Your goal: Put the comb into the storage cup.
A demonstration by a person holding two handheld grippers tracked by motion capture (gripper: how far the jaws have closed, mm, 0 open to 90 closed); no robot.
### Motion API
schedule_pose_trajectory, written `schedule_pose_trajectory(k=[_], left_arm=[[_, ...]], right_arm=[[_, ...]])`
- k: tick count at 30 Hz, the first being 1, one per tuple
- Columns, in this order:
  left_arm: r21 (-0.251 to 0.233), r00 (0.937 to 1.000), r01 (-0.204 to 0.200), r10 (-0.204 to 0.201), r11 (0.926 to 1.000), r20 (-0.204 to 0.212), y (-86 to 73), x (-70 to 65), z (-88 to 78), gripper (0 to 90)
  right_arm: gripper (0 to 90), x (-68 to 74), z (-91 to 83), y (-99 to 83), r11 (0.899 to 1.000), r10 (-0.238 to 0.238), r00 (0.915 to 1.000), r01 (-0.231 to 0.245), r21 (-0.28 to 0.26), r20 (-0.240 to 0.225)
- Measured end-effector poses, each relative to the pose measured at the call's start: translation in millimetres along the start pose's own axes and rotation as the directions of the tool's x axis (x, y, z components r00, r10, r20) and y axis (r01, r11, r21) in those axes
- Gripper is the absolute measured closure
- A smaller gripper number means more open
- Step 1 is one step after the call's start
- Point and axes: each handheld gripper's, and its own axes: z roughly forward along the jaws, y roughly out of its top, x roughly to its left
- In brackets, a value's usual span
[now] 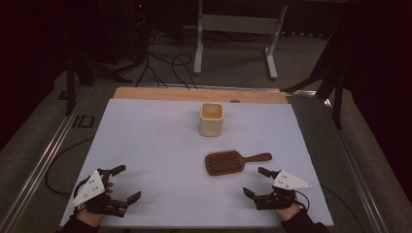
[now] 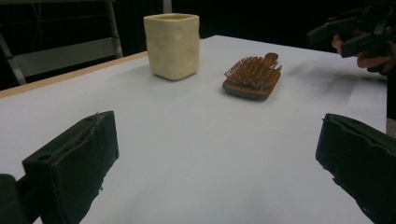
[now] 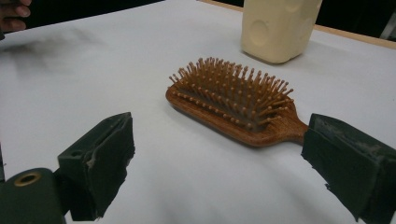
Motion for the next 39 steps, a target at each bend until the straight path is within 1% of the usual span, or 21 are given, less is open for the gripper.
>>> schedule_pose_trajectory(k=[5, 6, 9, 13, 14, 15, 19, 24, 26, 28, 29, 32, 33, 38, 39], left_arm=[[-0.002, 0.9999, 0.009, -0.009, 1.0, -0.006, 0.7, 0.3, 0.8, 0.0], [0.0, 0.9999, 0.011, -0.011, 0.9999, -0.002, 0.9, 0.2, 1.1, 0.0], [-0.005, 1.0, 0.005, -0.005, 1.0, 0.008, 1.3, -0.2, 3.0, 0.0], [-0.006, 0.9998, -0.006, 0.007, 1.0, 0.019, 0.9, -0.8, 3.7, 0.0], [-0.009, 0.9998, -0.01, 0.01, 0.9999, 0.017, 0.7, -2.1, 2.3, 0.0], [-0.005, 0.9998, -0.014, 0.014, 0.9999, 0.017, -0.1, -3.4, 0.0, 0.0], [-0.012, 0.9997, -0.016, 0.017, 0.9998, 0.019, 0.3, -4.7, -2.4, 0.0], [-0.01, 0.9996, -0.019, 0.019, 0.9998, 0.023, 0.3, -5.0, -2.1, 0.0], [-0.016, 0.9996, -0.014, 0.014, 0.9998, 0.023, 0.4, -4.3, -2.0, 0.0], [-0.02, 0.9997, -0.013, 0.013, 0.9997, 0.019, 0.4, -3.9, -1.8, 0.0], [-0.019, 0.9997, -0.011, 0.011, 0.9998, 0.021, 0.3, -3.9, -1.5, 0.0], [-0.017, 0.9997, -0.017, 0.017, 0.9997, 0.019, 0.5, -4.4, -1.8, 0.0], [-0.02, 0.9996, -0.021, 0.021, 0.9996, 0.016, 0.9, -4.7, -2.1, 0.0], [-0.024, 0.9997, -0.019, 0.019, 0.9995, 0.014, 1.0, -4.4, -2.4, 0.0], [-0.026, 0.9998, -0.016, 0.017, 0.9995, 0.014, 1.0, -4.4, -2.5, 0.0]], right_arm=[[8.7, 0.0, 0.0, 0.2, 1.0, 0.008, 1.0, -0.008, 0.008, -0.001], [8.7, 0.1, 0.1, 0.1, 1.0, 0.009, 0.9999, -0.008, 0.012, -0.008], [8.6, -0.1, 1.0, -0.7, 1.0, 0.011, 0.9997, -0.01, 0.016, -0.021], [8.7, 0.1, 0.7, -0.7, 1.0, 0.002, 0.9998, -0.002, 0.009, -0.018], [8.7, 0.6, 0.6, 0.1, 1.0, 0.002, 0.9999, -0.002, 0.008, -0.014], [8.7, 2.4, -0.4, 1.7, 1.0, 0.0, 0.9998, 0.0, 0.005, -0.021], [8.7, 5.8, -0.7, 5.0, 1.0, -0.014, 0.9997, 0.014, 0.001, -0.018], [8.7, 5.6, -0.3, 6.2, 1.0, -0.013, 0.9999, 0.013, 0.002, -0.008], [8.7, 7.1, 0.2, 7.9, 1.0, -0.004, 0.9998, 0.004, 0.012, -0.02], [8.7, 8.2, 0.8, 8.6, 1.0, -0.004, 0.9998, 0.005, 0.022, -0.019], [8.8, 10.6, 2.0, 10.3, 0.999, -0.004, 0.9995, 0.005, 0.036, -0.03], [8.8, 12.9, 1.8, 13.4, 0.999, -0.01, 0.9994, 0.012, 0.047, -0.034], [8.8, 13.4, 1.2, 15.0, 0.999, -0.012, 0.9993, 0.014, 0.044, -0.035], [8.9, 15.2, -2.7, 22.3, 0.999, -0.013, 0.9994, 0.015, 0.04, -0.033], [8.9, 16.0, -5.1, 26.4, 0.999, -0.015, 0.9994, 0.016, 0.034, -0.03]])
